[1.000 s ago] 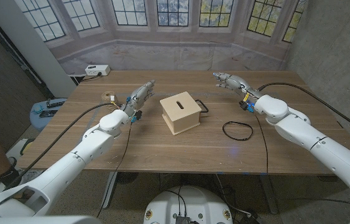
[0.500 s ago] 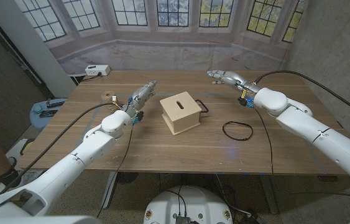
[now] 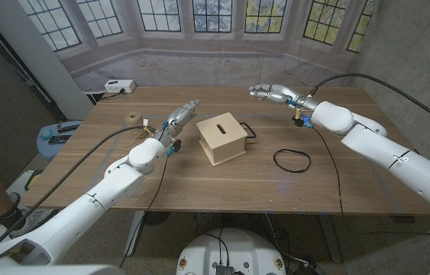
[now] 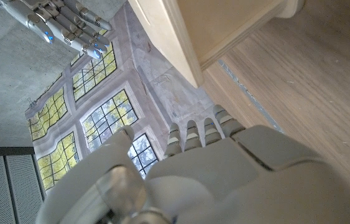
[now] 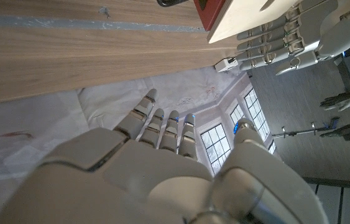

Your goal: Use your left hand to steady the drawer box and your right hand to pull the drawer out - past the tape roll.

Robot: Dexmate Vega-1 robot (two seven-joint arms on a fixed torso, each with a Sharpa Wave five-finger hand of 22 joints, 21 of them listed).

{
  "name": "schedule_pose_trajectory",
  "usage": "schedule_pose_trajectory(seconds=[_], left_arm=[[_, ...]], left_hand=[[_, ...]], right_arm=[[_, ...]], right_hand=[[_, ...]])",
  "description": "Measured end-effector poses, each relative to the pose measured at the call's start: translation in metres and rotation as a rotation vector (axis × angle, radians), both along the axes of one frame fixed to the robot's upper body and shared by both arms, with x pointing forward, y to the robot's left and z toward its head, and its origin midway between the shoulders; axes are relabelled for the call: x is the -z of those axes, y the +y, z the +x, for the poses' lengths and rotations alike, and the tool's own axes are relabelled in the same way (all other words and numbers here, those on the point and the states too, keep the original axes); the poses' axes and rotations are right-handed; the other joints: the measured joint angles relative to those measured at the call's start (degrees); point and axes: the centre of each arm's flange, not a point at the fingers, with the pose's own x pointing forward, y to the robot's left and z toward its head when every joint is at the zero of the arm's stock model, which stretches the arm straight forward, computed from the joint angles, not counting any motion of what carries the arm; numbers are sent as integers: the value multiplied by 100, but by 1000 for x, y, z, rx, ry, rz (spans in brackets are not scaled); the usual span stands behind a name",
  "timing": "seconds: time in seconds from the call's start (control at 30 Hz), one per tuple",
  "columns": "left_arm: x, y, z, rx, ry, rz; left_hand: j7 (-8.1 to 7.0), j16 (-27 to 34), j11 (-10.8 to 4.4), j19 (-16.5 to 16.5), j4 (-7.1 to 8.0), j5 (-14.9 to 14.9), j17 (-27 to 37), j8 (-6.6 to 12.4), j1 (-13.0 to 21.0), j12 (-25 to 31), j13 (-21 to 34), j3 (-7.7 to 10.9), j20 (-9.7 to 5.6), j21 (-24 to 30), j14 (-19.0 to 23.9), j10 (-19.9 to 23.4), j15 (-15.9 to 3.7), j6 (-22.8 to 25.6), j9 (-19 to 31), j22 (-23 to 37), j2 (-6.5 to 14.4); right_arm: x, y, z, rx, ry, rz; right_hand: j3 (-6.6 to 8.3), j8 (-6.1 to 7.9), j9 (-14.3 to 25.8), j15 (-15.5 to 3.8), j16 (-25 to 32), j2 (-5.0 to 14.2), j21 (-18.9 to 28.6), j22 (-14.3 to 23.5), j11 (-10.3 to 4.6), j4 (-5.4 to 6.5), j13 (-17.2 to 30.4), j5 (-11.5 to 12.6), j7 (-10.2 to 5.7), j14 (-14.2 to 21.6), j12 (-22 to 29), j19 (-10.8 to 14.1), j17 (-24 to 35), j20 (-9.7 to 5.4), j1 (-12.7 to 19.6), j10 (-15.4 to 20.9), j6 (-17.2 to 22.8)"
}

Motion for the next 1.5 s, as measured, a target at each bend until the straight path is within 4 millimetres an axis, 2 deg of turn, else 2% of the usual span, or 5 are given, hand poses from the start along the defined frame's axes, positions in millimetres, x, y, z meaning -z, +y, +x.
schedule_pose_trajectory(seconds=[0.3,0.87,1.03,1.13,1.5], left_arm=[[2,-18,-11,49,-8,53],[-5,-43,-35,101,-37,139],[-5,-43,-42,77,-39,189],[-12,-43,-54,84,-63,206],[-20,-31,-77,21,-97,282]], left_hand=[[0,0,0,-1,-7,0,0,0,0,0,0,7,0,0,3,0,-4,0,0,0,0],[0,0,-10,-1,-10,0,-2,0,-1,0,0,10,0,0,24,52,-24,0,0,0,-1],[0,0,-10,-1,-31,0,-2,0,-1,0,1,31,0,0,24,52,-24,0,0,-1,-1],[0,0,-10,-1,-31,0,-2,0,-1,0,0,31,0,0,24,51,-24,0,0,-1,-1],[-19,0,-43,-1,-31,0,-2,0,-2,0,1,31,0,0,23,83,-24,61,0,-1,-2]], right_arm=[[-5,10,-7,10,-69,-148],[-7,15,-12,38,-159,-335],[-9,11,-14,50,-178,-365],[-9,11,-14,52,-185,-380],[-10,8,-16,75,-211,-435]], right_hand=[[0,0,0,20,40,0,0,0,-19,0,0,0,31,40,21,0,1,0,0,19,31],[-41,0,0,-6,44,-1,0,0,-80,10,0,0,31,68,21,54,16,-10,-1,-42,92],[-41,0,0,-6,44,-24,0,0,-80,10,0,0,30,68,21,53,16,-10,-24,-42,92],[-43,0,0,-6,44,-23,0,0,-80,12,0,0,30,68,21,53,15,-10,-24,-42,92],[-64,0,0,-6,44,-46,0,0,-104,34,0,0,30,68,21,53,15,-10,-46,-66,92]])
